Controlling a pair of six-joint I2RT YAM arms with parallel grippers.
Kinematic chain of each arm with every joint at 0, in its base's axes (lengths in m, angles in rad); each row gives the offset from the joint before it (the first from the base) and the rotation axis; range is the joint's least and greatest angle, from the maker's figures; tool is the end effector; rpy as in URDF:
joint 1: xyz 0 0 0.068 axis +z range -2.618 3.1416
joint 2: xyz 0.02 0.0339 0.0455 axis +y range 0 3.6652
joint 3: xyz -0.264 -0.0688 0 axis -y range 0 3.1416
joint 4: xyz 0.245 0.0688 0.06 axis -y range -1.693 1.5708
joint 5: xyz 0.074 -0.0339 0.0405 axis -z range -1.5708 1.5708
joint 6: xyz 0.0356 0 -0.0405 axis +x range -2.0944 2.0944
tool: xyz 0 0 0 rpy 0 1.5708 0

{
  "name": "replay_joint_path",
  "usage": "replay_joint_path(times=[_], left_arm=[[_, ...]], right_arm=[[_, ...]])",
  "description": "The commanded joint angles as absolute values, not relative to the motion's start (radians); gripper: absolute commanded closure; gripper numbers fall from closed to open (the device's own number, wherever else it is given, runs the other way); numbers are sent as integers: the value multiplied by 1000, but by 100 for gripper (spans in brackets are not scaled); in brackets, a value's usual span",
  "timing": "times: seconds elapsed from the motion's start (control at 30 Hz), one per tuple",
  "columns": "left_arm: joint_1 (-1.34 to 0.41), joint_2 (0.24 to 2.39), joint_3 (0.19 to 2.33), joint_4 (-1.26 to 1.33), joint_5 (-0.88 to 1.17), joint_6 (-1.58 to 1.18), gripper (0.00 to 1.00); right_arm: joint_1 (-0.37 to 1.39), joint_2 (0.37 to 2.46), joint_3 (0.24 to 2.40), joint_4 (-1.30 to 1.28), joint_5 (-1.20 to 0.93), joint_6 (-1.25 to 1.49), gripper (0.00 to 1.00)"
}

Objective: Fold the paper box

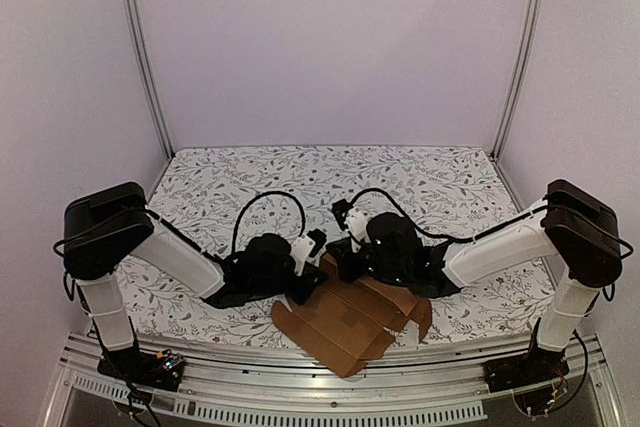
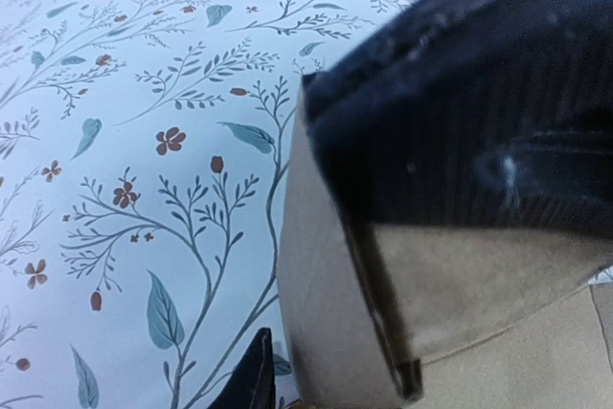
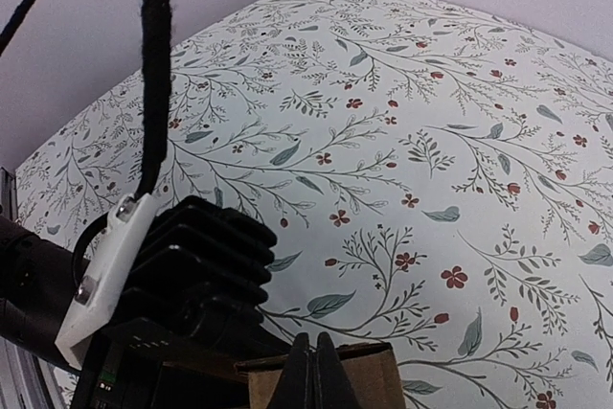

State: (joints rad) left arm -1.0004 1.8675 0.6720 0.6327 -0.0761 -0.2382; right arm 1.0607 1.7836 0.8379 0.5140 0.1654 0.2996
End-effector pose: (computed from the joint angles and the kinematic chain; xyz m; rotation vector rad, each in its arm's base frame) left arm 0.1834 -0.2809 0.1016 0.7758 2.0603 -0.6364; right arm 0.1843 0.3173 0.1623 -0.6650 1.9574 0.6983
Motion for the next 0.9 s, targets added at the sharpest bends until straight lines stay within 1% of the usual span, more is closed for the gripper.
replay_joint_path(times=[0.0, 0.87], left_arm=[[-994, 1872, 660, 668, -59, -251, 79], [-998, 1850, 602, 770, -51, -297, 77]], right_arm=[[1094, 1834, 795, 366, 170, 310, 100], [1191, 1875, 832, 202, 317, 367, 100]])
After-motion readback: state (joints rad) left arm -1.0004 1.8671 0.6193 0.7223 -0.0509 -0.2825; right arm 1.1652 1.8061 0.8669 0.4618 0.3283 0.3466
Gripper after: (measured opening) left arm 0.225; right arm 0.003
